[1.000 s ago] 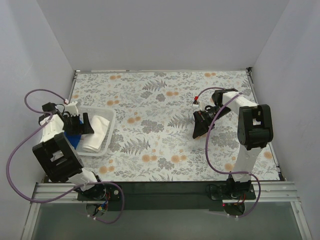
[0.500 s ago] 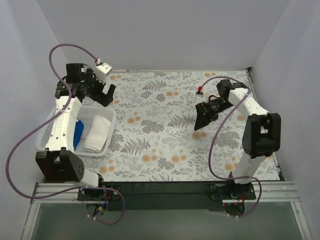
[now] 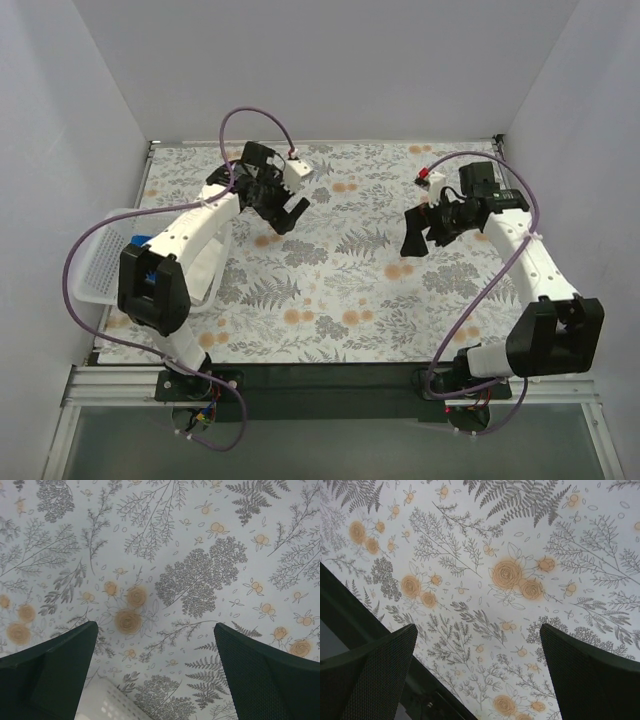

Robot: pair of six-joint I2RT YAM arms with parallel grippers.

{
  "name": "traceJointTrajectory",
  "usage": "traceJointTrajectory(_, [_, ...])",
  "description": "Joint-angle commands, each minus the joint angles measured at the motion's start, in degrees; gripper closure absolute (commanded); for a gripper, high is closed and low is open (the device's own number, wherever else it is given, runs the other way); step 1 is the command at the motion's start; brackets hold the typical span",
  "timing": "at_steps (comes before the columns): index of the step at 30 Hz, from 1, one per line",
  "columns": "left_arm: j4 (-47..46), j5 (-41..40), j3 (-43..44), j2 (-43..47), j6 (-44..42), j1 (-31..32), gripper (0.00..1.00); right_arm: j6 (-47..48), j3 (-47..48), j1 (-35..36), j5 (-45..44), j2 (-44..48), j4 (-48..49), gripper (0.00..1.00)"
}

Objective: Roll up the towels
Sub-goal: Place the rolled towel into the container

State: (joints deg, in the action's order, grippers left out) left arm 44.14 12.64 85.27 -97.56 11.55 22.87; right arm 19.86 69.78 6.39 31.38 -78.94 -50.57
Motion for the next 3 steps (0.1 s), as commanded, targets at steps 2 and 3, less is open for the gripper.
traceJointTrajectory(2, [-3.9, -2.5, -1.9, 1.8, 2.3, 1.9, 0.02, -1.8, -4.5, -0.1, -1.2, 2.2, 4.2, 0.01])
traceJointTrajectory(3, [-4.3, -2.3, -2.0, 1.8, 2.4, 1.9, 0.02, -1.8, -4.8, -0.1, -1.1, 2.5, 4.9, 0.01])
